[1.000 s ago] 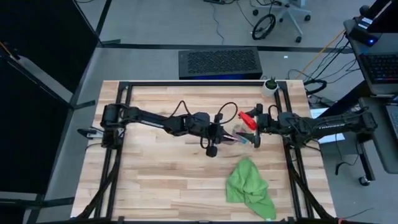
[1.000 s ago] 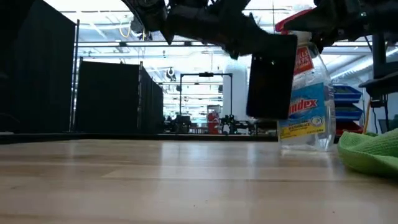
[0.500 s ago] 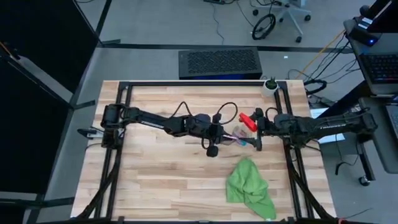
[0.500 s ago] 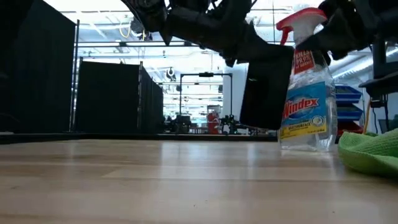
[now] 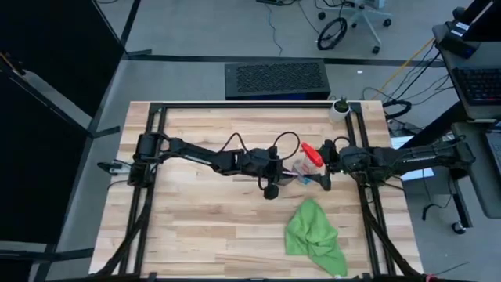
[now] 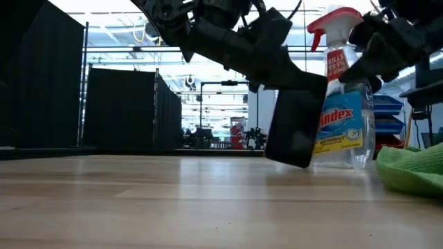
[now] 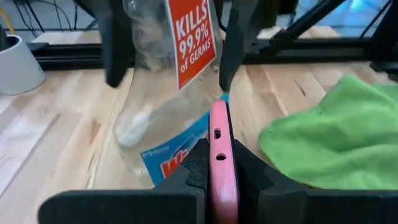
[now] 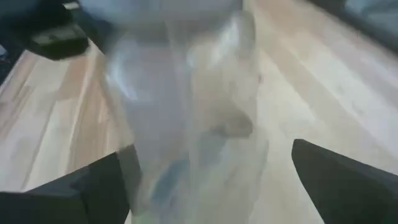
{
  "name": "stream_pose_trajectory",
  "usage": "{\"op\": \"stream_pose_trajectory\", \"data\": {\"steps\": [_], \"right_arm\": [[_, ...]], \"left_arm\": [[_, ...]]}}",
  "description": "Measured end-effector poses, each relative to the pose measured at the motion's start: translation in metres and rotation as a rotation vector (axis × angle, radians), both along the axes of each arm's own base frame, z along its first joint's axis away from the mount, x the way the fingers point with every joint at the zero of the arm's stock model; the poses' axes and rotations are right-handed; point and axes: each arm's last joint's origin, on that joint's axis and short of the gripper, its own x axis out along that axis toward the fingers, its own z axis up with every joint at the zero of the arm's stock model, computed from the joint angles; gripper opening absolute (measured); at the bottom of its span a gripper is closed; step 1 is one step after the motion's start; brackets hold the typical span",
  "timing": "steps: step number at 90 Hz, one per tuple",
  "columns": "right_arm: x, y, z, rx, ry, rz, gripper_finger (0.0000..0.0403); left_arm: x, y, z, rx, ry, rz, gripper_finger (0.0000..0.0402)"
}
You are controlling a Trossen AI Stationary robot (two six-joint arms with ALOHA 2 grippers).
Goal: Apply microfiber cloth
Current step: Spray the front of the cellphone with the cleaning bottle
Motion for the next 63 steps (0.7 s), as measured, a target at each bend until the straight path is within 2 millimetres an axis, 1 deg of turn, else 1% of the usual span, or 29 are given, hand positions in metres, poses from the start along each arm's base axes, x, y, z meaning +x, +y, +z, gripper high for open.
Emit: {"op": "stream_pose_trajectory", "data": {"steps": [14,28,51,63], "right_arm": [[-0.003,0.001,-0.005,0.089,0.048,-0.025,0.0384],[0.001,0.002,-0.003,0.149,0.02,0.001,0.0384],[0.005,0.007,0.001,0.188,-0.039,0.018,0.0384],[0.006,0.009,-0.001,0.197,-0.024,0.004,0.0384]], "left_arm": [[0.0,0.002,0.0,0.0,0.005,0.006,0.0015],[0.0,0.005,0.0,0.007,0.005,0.028,0.0015],[0.0,0.007,-0.001,0.016,0.005,0.046,0.0015],[0.0,0.012,-0.001,0.015,0.006,0.058,0.0015]]}}
